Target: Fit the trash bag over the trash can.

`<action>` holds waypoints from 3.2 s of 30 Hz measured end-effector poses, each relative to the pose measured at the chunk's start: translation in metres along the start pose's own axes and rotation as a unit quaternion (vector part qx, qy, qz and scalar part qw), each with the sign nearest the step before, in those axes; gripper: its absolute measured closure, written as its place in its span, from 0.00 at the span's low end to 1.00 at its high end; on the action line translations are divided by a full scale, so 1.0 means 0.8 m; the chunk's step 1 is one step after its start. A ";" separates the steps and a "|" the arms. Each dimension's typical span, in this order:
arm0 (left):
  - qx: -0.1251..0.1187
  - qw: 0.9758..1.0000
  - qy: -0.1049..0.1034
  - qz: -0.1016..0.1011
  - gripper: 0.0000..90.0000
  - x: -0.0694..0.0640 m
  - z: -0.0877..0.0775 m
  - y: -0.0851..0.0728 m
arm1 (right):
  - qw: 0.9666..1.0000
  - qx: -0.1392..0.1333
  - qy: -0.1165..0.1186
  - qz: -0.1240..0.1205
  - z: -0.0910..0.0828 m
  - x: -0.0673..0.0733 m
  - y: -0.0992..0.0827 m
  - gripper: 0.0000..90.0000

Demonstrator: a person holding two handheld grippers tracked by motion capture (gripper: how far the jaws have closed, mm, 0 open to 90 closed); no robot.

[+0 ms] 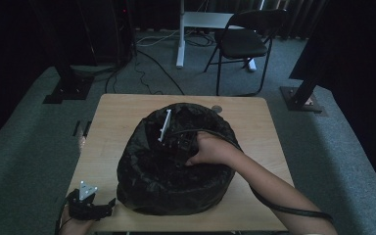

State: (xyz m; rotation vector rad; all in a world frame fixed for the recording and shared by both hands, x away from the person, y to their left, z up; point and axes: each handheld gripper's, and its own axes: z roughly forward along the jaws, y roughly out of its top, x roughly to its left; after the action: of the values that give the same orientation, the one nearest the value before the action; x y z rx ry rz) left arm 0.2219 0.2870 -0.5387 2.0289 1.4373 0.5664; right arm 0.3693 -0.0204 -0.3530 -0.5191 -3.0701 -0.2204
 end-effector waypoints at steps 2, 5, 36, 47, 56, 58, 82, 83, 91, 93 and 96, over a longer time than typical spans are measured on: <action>0.001 1.000 0.000 0.000 0.00 0.000 0.000 0.000 | 0.999 -0.031 -0.007 0.001 -0.015 -0.002 -0.001 0.25; 0.002 1.000 0.000 -0.001 0.00 0.000 0.000 0.000 | 0.998 -0.065 -0.003 0.006 -0.029 -0.005 -0.004 0.25; -0.012 1.000 -0.022 -0.018 0.00 -0.003 -0.008 -0.003 | 0.963 -0.269 0.017 0.008 -0.088 -0.008 -0.066 0.21; -0.023 0.999 -0.032 -0.023 0.00 -0.003 -0.011 -0.003 | 0.926 -0.379 0.010 0.001 -0.123 -0.009 -0.114 0.21; -0.026 0.999 -0.036 -0.019 0.00 -0.004 -0.012 -0.002 | 0.907 -0.421 0.006 0.008 -0.129 -0.011 -0.147 0.17; -0.025 0.999 -0.038 -0.018 0.00 -0.004 -0.011 -0.002 | 0.903 -0.429 0.005 0.013 -0.129 -0.012 -0.154 0.17; -0.028 0.999 -0.036 -0.015 0.00 -0.005 -0.012 -0.003 | 0.863 -0.499 -0.031 0.074 -0.123 -0.031 -0.252 0.14; -0.027 0.999 -0.034 -0.014 0.00 -0.005 -0.012 -0.004 | 0.861 -0.501 -0.036 0.080 -0.121 -0.032 -0.256 0.14; -0.026 0.999 -0.030 -0.013 0.00 -0.005 -0.011 -0.005 | 0.852 -0.510 -0.045 0.109 -0.097 -0.036 -0.289 0.14; -0.025 0.999 -0.031 -0.013 0.00 -0.005 -0.011 -0.005 | 0.852 -0.508 -0.044 0.116 -0.089 -0.036 -0.297 0.14; -0.026 0.999 -0.030 -0.013 0.00 -0.005 -0.010 -0.005 | 0.849 -0.512 -0.043 0.125 -0.078 -0.038 -0.308 0.14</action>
State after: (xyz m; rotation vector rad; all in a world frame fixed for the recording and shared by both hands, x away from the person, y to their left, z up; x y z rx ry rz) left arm 0.2124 0.2856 -0.5356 1.9683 1.3976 0.5217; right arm 0.3165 -0.2693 -0.3260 -0.9202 -2.6336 -1.8776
